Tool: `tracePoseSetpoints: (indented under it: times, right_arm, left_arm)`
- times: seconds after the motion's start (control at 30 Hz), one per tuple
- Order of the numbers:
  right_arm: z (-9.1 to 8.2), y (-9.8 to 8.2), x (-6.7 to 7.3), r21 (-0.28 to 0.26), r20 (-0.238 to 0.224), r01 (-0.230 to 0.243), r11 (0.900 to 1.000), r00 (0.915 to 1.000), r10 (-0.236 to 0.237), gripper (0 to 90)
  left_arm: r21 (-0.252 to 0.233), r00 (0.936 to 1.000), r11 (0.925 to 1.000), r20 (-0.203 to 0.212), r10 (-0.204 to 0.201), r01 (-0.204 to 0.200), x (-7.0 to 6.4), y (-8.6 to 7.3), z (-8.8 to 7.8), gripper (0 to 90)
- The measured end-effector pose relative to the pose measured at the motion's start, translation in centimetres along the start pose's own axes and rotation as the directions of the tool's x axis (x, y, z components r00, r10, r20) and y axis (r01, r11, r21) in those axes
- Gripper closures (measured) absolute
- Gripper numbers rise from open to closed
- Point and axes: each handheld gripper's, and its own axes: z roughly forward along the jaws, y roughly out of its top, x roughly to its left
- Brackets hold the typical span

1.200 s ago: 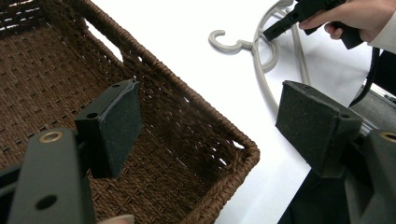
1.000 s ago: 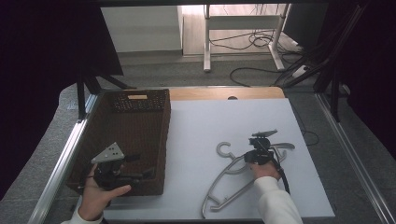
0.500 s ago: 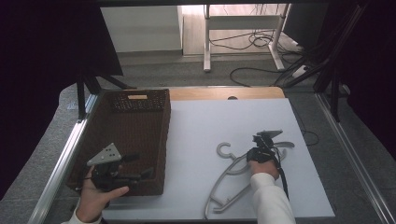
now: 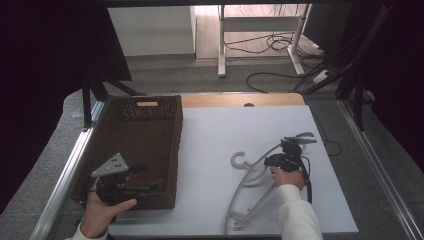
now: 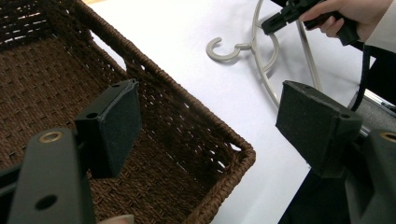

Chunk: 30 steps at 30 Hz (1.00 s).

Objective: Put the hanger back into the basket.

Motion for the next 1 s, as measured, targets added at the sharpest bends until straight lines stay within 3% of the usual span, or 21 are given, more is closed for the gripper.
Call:
tracePoseSetpoints:
  times: [0.03,0.13,0.17,0.2,0.37,0.4,0.43,0.47,0.5,0.53,0.6,0.63,0.67,0.7,0.77,0.8,0.83,0.9,0.93,0.97,1.0]
  right_arm:
    - [0.0,0.0,0.0,0.000,0.000,0.000,1.000,1.0000,0.000,84.6]
    - [-0.7,0.2,-0.2,-0.018,-0.089,-0.008,1.000,0.9960,0.006,85.5]
    - [-0.7,0.2,-0.2,-0.018,-0.089,-0.008,1.000,0.9960,0.006,85.5]
    - [-1.0,0.4,-0.3,-0.030,-0.120,-0.002,1.000,0.9928,-0.001,85.6]
    - [-1.6,0.6,-0.8,-0.062,-0.170,-0.013,0.998,0.9854,0.002,85.9]
    - [-1.9,0.7,-1.0,-0.077,-0.204,-0.024,0.997,0.9789,0.008,86.0]
    - [-1.9,0.7,-1.0,-0.077,-0.204,-0.024,0.997,0.9789,0.008,86.0]
    - [-2.2,0.9,-1.2,-0.097,-0.236,-0.032,0.995,0.9717,0.009,86.1]
    - [-2.2,0.9,-1.2,-0.097,-0.236,-0.032,0.995,0.9717,0.009,86.1]
    - [-2.6,1.1,-1.4,-0.116,-0.267,-0.050,0.992,0.9637,0.018,86.2]
    - [-2.7,1.2,-1.5,-0.123,-0.277,-0.055,0.991,0.9608,0.019,86.2]
    - [-2.9,1.3,-1.5,-0.131,-0.292,-0.062,0.989,0.9560,0.021,86.2]
    - [-3.2,1.6,-1.8,-0.151,-0.332,-0.078,0.985,0.9432,0.023,86.4]
    - [-3.2,1.6,-1.8,-0.151,-0.332,-0.078,0.985,0.9432,0.023,86.4]
    - [-3.5,1.8,-1.9,-0.159,-0.361,-0.090,0.983,0.9321,0.027,86.5]
    - [-3.7,2.0,-2.0,-0.170,-0.391,-0.094,0.981,0.9201,0.020,86.5]
    - [-3.7,2.0,-2.0,-0.170,-0.391,-0.094,0.981,0.9201,0.020,86.5]
    - [-4.0,2.2,-2.0,-0.182,-0.423,-0.098,0.978,0.9061,0.012,86.5]
    - [-4.4,2.4,-2.1,-0.194,-0.451,-0.099,0.976,0.8924,0.001,86.5]
    - [-4.4,2.4,-2.1,-0.194,-0.451,-0.099,0.976,0.8924,0.001,86.5]
    - [-4.7,2.6,-2.3,-0.209,-0.489,-0.109,0.972,0.8721,-0.007,86.5]
  left_arm:
    - [0.000,1.0000,1.0000,-0.001,-0.001,0.001,0.0,0.0,0.0,22.0]
    - [0.000,1.0000,1.0000,-0.004,-0.003,0.003,0.1,-0.1,0.0,22.0]
    - [0.000,1.0000,1.0000,-0.004,-0.003,0.003,0.1,-0.1,0.0,22.0]
    - [0.000,1.0000,1.0000,-0.005,-0.004,0.004,0.1,-0.1,-0.1,22.1]
    - [0.002,0.9999,1.0000,-0.008,-0.007,0.007,0.1,-0.2,-0.1,22.1]
    - [0.003,0.9999,1.0000,-0.010,-0.009,0.009,0.1,-0.2,-0.1,22.1]
    - [0.003,0.9999,1.0000,-0.010,-0.009,0.009,0.1,-0.2,-0.1,22.1]
    - [0.008,0.9999,0.9999,-0.013,-0.008,0.008,0.1,-0.2,-0.1,22.1]
    - [0.008,0.9999,0.9999,-0.013,-0.008,0.008,0.1,-0.2,-0.1,22.1]
    - [0.009,0.9999,0.9999,-0.013,-0.009,0.010,0.1,-0.2,0.0,22.1]
    - [0.013,0.9998,0.9998,-0.011,-0.015,0.015,0.1,-0.2,0.1,22.1]
    - [0.016,0.9998,0.9997,-0.011,-0.016,0.016,0.1,-0.1,0.2,22.1]
    - [0.024,0.9998,0.9995,-0.012,-0.018,0.019,0.1,-0.1,0.4,22.1]
    - [0.024,0.9998,0.9995,-0.012,-0.018,0.019,0.1,-0.1,0.4,22.1]
    - [0.031,0.9996,0.9993,-0.014,-0.023,0.023,0.2,0.0,0.6,22.2]
    - [0.037,0.9994,0.9989,-0.020,-0.029,0.030,0.1,0.1,0.7,22.2]
    - [0.037,0.9994,0.9989,-0.020,-0.029,0.030,0.1,0.1,0.7,22.2]
    - [0.039,0.9992,0.9987,-0.025,-0.032,0.033,0.1,0.1,0.8,22.2]
    - [0.040,0.9990,0.9986,-0.028,-0.033,0.034,0.1,0.2,0.8,22.2]
    - [0.038,0.9987,0.9984,-0.032,-0.040,0.041,0.1,0.2,0.9,22.2]
    - [0.042,0.9985,0.9982,-0.036,-0.041,0.042,0.1,0.2,0.9,22.2]
